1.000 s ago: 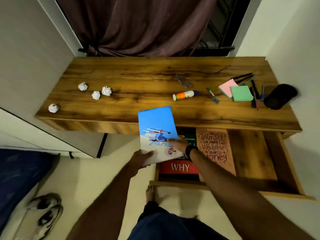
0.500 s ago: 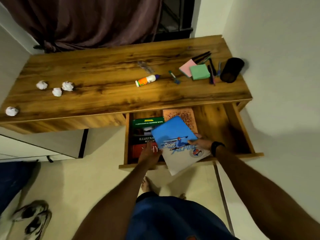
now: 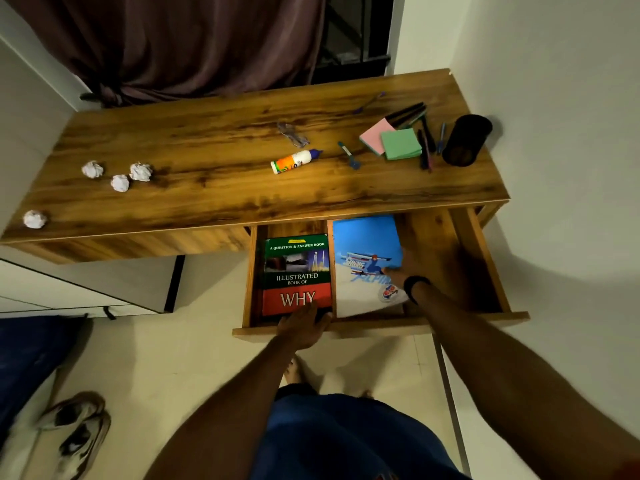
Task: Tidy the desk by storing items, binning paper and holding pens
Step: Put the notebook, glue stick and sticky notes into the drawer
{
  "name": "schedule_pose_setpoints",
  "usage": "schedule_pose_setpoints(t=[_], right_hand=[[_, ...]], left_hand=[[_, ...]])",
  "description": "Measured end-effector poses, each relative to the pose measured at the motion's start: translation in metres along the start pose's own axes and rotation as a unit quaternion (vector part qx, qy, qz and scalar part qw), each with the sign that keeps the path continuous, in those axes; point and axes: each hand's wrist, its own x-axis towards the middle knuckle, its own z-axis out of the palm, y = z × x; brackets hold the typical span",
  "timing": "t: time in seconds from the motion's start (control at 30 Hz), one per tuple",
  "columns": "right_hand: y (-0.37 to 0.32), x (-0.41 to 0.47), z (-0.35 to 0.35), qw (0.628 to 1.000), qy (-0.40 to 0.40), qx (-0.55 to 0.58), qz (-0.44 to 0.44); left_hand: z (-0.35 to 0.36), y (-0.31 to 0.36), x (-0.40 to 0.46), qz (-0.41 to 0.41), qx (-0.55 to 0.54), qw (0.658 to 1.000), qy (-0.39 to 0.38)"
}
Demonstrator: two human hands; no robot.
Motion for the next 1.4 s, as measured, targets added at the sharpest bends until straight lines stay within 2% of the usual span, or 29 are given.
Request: schedule_pose_setpoints(t=[0.07,0.13,0.23,0.27,0.33,0.43,0.5,0.63,0.7,0.73,0.83,0.9,0.97,1.07,1.23,1.4], right_hand=[[0.006,0.015,0.011,0.998,-0.032,-0.061,-0.006],[0.038,0.047,0.028,0.985,-0.063,-0.158,0.032],[0.055,0.057,0.035,0.951,-0.039,-0.296,0.08],[0.047,0.045,0.032,0.947,-0.045,-0.306,0.087],[0.038,0.035,0.032,0.941,-0.061,-0.323,0.077],[0.033,0.028,0.033,0.904,-0.035,-0.424,0.038],[0.031,0.025,0.037,0.891,-0.038,-0.451,0.026],[0.024,0.012,0.043,0.888,-0.01,-0.459,0.019],[0.02,0.006,0.048,0.875,0.007,-0.481,-0.049],[0.016,0.002,0.052,0.868,-0.017,-0.487,-0.094],[0.014,-0.011,0.078,0.839,-0.165,-0.486,-0.181],[0.014,-0.016,0.094,0.828,-0.247,-0.476,-0.16],[0.015,-0.014,0.098,0.823,-0.272,-0.479,-0.138],[0.02,-0.01,0.094,0.814,-0.278,-0.493,-0.132],[0.024,-0.011,0.097,0.828,-0.265,-0.477,-0.128],[-0.009,-0.008,0.113,0.871,-0.215,-0.426,-0.119]], left_hand=[[0.0,-0.001,0.002,-0.002,-0.003,1.0,-0.012],[0.001,-0.001,0.002,-0.004,0.002,1.0,-0.019],[0.001,0.0,0.003,0.005,0.014,1.0,-0.015],[0.001,-0.001,0.003,0.013,0.018,1.0,-0.013],[0.001,-0.003,0.005,0.031,0.029,0.999,-0.011],[-0.001,-0.002,0.004,0.045,0.037,0.998,-0.01],[-0.002,0.0,0.004,0.043,0.034,0.998,-0.011],[-0.001,-0.002,0.005,0.04,0.025,0.999,-0.011],[-0.002,-0.001,0.004,0.032,0.029,0.999,-0.015],[-0.003,-0.001,0.004,0.032,0.029,0.999,-0.016],[-0.004,-0.004,0.001,0.025,0.023,0.999,-0.013],[-0.006,-0.01,-0.002,0.004,0.031,0.999,-0.006],[-0.009,-0.017,-0.007,-0.009,0.039,0.999,-0.006],[-0.014,-0.023,-0.012,-0.005,0.035,0.999,-0.012],[-0.027,-0.032,-0.012,0.004,0.009,0.999,-0.045],[-0.059,-0.061,-0.007,0.066,0.032,0.997,0.012]])
